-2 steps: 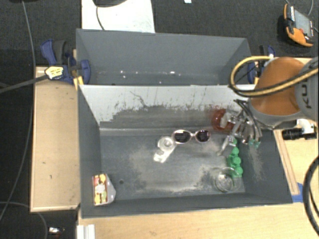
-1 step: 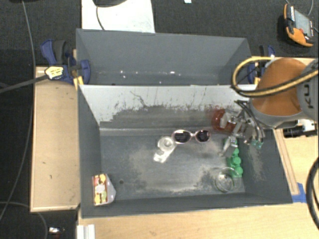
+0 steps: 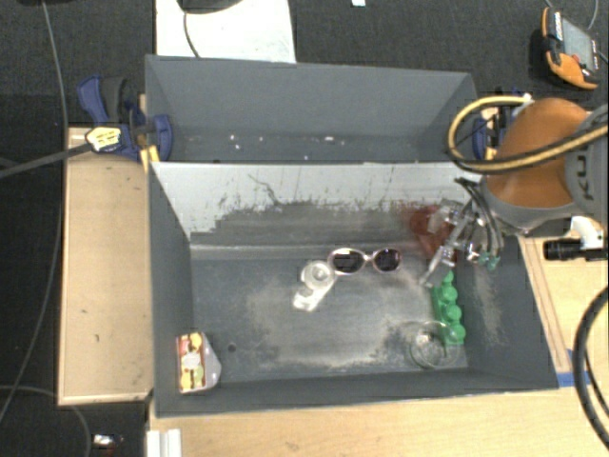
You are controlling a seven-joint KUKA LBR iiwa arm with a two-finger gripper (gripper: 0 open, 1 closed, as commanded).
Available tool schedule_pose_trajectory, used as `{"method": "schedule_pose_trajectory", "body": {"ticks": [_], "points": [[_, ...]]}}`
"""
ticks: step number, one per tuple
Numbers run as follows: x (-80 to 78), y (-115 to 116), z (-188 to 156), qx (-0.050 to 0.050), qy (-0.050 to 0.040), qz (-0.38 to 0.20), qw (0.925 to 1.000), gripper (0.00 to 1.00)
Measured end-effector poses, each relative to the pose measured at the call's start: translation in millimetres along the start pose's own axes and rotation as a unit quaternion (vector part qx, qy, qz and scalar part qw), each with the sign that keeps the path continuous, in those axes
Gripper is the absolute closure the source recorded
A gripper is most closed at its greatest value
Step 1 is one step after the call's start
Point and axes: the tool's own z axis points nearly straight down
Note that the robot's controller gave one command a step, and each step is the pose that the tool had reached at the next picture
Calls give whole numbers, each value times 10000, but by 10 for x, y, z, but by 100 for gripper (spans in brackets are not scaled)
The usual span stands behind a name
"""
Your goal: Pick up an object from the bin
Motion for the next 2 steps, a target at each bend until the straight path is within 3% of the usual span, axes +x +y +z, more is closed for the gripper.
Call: {"method": "schedule_pose_trajectory", "body": {"ticks": [1, 2], "points": [[-15, -229, 131, -25, -10, -544, 9985, 0], [-57, -177, 183, -63, -9, 119, 9999, 100]]}}
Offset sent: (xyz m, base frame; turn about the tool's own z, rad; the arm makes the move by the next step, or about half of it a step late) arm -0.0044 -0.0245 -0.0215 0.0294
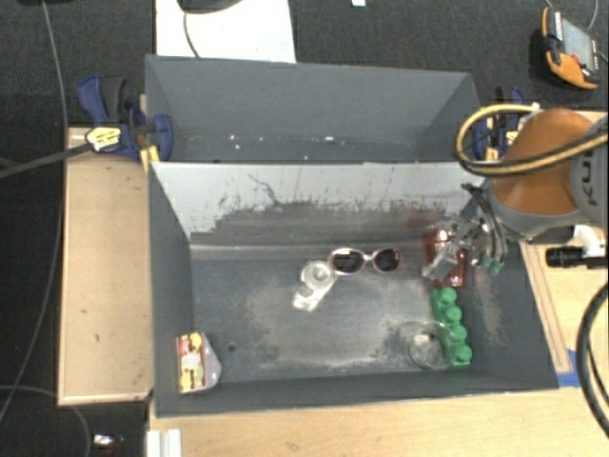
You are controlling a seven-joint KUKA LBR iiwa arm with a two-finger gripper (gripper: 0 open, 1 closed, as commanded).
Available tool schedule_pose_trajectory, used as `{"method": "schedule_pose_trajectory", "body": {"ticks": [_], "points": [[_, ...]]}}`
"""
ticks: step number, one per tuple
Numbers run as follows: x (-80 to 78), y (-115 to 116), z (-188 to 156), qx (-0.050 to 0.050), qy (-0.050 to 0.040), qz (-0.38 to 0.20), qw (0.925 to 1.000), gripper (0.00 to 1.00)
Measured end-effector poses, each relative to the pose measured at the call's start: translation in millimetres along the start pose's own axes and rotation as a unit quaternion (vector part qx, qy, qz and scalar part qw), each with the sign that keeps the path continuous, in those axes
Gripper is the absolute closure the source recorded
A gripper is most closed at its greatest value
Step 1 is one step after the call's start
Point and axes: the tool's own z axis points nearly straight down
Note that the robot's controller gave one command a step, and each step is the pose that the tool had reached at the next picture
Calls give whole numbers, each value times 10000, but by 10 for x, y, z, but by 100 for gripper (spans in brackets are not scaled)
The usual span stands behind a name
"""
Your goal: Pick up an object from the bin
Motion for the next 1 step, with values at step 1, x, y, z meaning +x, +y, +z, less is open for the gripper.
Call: {"method": "schedule_pose_trajectory", "body": {"ticks": [1], "points": [[-4, 3, -5, -2, -6, -4, 10000, 100]]}}
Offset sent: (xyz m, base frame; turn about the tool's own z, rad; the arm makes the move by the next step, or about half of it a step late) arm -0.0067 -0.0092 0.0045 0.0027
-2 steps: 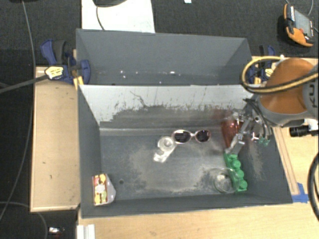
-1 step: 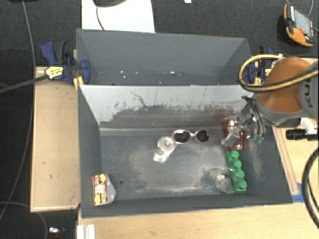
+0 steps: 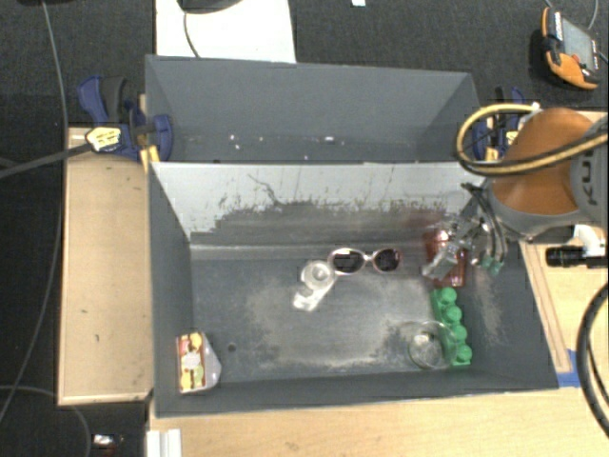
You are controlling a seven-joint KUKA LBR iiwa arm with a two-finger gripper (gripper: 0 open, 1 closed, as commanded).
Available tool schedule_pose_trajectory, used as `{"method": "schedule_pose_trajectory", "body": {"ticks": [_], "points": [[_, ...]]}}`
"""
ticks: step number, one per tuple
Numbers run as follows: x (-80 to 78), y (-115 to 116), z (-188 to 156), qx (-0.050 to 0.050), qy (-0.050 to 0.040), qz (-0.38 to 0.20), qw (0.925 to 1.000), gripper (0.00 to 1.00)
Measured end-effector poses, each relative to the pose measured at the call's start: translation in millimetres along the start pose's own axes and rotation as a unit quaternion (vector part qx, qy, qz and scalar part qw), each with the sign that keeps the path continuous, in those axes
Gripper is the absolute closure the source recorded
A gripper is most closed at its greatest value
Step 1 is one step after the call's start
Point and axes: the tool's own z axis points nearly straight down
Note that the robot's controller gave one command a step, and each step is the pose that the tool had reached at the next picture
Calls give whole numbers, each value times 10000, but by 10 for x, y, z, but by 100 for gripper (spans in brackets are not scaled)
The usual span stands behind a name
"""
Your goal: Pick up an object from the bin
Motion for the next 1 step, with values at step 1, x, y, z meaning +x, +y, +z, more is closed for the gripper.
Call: {"method": "schedule_pose_trajectory", "body": {"ticks": [1], "points": [[11, -49, -73, -51, -27, 12, 10000, 100]]}}
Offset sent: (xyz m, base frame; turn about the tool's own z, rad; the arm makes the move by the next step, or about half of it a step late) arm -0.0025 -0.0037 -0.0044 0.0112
